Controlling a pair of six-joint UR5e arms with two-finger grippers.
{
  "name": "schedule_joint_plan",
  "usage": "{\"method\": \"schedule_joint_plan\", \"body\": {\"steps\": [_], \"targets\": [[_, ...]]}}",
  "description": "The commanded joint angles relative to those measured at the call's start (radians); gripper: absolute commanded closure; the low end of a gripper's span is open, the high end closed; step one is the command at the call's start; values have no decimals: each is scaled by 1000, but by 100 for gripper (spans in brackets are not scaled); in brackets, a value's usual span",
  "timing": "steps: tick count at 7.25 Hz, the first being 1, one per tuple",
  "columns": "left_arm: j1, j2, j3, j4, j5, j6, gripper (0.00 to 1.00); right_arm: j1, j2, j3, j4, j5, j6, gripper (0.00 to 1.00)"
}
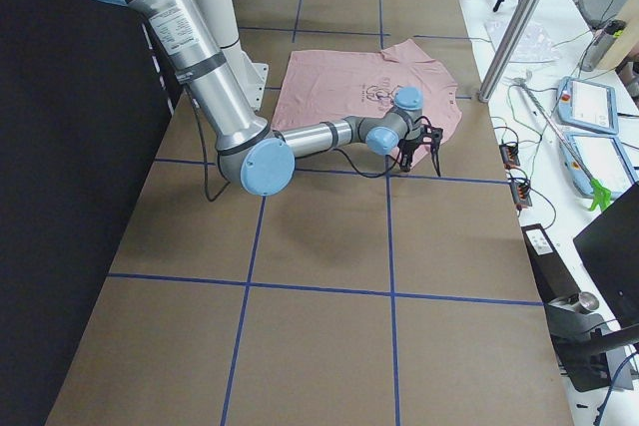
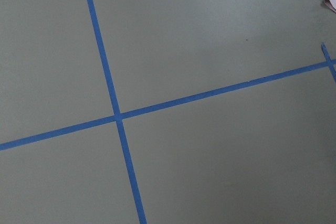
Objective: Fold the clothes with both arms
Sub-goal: 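Move the right gripper down to the sleeve nearest it and grasp its edge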
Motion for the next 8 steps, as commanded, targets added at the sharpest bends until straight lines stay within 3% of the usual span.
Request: {"method": "schedule_joint_plan", "body": {"steps": [1,2,3,4,8], "targets": [[0,0,-1,-1,0,0,0,-1,-1,0,0,0,2,64],[0,0,-1,-1,0,0,0,0,1,0,-11,0,2,73],[0,0,-1,-1,0,0,0,0,2,0,-26,0,2,92],[0,0,-1,-1,0,0,0,-1,4,0,-28,0,5,100],[-2,0,-4,0,0,0,0,-1,24,12,-29,6,12,100]]}}
